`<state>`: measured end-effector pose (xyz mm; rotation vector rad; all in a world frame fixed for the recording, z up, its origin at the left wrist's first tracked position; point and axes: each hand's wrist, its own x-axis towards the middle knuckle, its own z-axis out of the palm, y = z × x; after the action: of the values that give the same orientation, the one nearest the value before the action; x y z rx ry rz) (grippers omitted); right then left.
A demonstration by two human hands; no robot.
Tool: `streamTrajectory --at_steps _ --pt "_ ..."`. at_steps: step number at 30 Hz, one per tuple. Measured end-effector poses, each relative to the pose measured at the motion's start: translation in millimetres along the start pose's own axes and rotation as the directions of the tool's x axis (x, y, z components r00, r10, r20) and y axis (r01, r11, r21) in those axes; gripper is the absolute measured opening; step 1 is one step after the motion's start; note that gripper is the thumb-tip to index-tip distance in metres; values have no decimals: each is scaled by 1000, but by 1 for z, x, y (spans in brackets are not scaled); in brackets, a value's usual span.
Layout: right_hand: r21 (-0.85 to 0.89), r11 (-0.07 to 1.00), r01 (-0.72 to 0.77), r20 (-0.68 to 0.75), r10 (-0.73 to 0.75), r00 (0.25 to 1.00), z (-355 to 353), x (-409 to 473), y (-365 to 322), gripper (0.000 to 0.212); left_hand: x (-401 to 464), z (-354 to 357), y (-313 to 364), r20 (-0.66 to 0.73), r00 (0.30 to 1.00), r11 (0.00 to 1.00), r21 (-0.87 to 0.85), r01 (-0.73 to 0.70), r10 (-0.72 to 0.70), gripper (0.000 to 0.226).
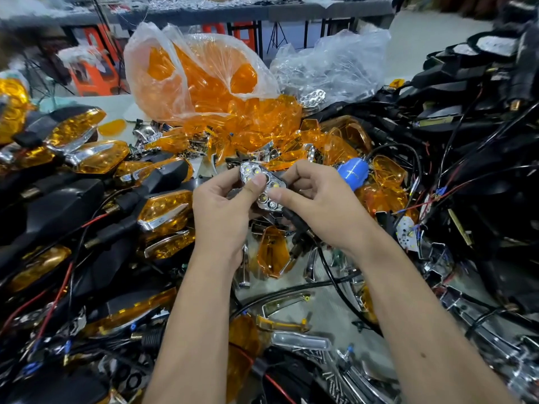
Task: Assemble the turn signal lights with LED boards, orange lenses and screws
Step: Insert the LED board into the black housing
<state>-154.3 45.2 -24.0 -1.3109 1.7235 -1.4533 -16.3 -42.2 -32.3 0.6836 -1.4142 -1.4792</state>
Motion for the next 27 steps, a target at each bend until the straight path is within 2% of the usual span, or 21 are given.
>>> streamTrajectory --at_steps 3,7,11,16,19,27 --pt "-30 999 -18 73 20 997 -5 1 0 22 0 0 1 -4 1000 1000 -30 3 -4 13" --pt "-67 998 7 15 -6 1000 -3 0 -1 15 1 -2 0 31 999 1000 -27 -10 11 17" --pt "-26 1000 -11 -20 10 1000 2 0 -3 12 0 0 0 -3 999 999 -16 -35 35 23" --pt "-60 998 -12 12 12 1000 2 1 -4 13 0 -1 -2 -63 998 1000 -6 -27 27 16" --pt "-18 1000 -13 42 14 999 1 0 -6 15 1 0 -1 -65 998 1000 -21 -23 21 16" --pt "-20 999 31 -60 -32 998 10 0 -8 25 -3 4 2 -57 998 1000 -19 -8 7 13"
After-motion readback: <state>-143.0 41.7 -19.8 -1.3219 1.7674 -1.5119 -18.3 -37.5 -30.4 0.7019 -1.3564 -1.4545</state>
